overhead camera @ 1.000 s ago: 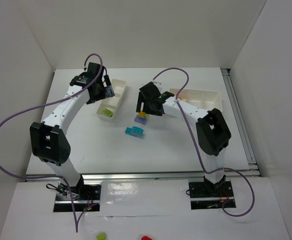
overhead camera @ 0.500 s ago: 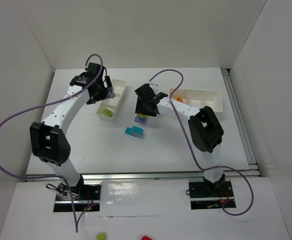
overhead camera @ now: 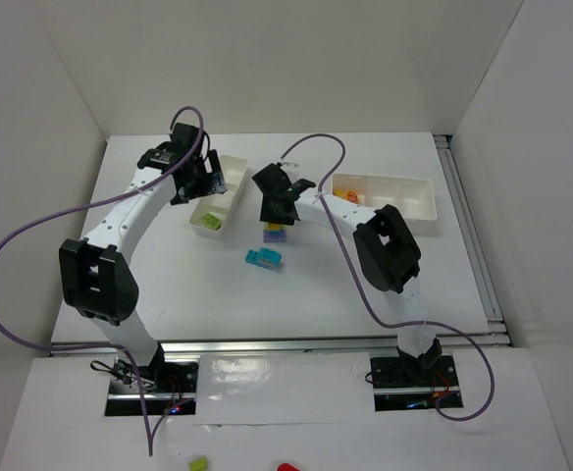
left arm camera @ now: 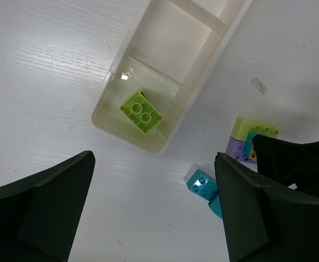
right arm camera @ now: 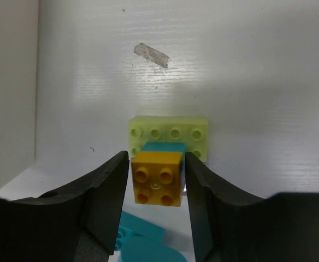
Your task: Sort the legos into containers by color
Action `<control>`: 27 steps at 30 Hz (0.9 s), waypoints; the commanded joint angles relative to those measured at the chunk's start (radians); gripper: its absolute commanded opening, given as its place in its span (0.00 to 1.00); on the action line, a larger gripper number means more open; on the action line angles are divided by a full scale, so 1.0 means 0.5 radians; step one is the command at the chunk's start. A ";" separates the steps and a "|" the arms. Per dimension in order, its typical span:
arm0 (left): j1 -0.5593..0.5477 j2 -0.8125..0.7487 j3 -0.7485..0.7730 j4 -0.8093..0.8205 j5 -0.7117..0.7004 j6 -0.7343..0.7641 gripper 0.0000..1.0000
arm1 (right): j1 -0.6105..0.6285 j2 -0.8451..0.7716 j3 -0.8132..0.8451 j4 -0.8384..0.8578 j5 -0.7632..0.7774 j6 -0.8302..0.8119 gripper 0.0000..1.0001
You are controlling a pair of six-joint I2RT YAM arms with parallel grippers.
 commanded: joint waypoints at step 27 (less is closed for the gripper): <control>0.045 0.007 -0.102 0.429 1.696 0.471 1.00 | -0.465 -0.890 -0.710 0.672 -1.261 -0.477 0.37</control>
